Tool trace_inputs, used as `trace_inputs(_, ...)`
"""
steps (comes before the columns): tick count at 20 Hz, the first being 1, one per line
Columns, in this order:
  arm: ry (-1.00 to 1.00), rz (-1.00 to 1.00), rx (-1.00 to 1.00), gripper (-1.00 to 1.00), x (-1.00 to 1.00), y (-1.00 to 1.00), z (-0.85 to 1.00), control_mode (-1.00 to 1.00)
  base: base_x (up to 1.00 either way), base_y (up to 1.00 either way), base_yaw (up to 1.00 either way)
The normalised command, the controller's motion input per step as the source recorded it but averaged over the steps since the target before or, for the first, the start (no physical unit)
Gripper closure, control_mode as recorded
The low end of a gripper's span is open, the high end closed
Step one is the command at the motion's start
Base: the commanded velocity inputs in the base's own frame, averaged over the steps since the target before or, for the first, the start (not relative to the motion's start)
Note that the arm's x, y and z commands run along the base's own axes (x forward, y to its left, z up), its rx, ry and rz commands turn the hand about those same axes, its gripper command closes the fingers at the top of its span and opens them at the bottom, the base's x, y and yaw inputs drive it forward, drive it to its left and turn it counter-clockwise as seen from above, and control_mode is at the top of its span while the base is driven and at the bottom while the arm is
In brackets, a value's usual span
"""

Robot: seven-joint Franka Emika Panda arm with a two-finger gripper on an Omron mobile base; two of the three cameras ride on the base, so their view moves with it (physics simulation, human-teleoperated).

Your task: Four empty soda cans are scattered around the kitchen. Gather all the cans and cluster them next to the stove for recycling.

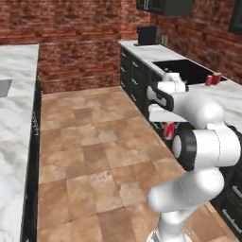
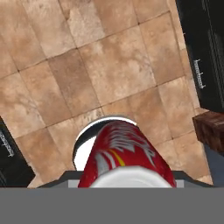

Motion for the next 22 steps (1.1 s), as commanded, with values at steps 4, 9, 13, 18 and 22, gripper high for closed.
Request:
trace_inputs(4, 0.00, 0.00, 0.00, 1.00, 0.00, 0.00, 0.00, 1.00, 1.00, -0.53, -0.10)
trace_inputs(9, 0.00, 0.00, 0.00, 1.00, 0.00, 0.00, 0.00, 1.00, 1.00, -0.06, -0.17)
trace_inputs(13, 0.00, 0.00, 0.00, 1.00, 0.00, 0.00, 0.00, 1.00, 0.94, 0.01, -0.24)
trace_inputs(18, 0.00, 0.00, 0.00, 1.00, 0.00, 0.00, 0.00, 1.00, 0.69, 0.00, -0.41)
trace_inputs(22, 0.00, 0.00, 0.00, 1.00, 0.00, 0.00, 0.00, 1.00, 0.47, 0.00, -0.59)
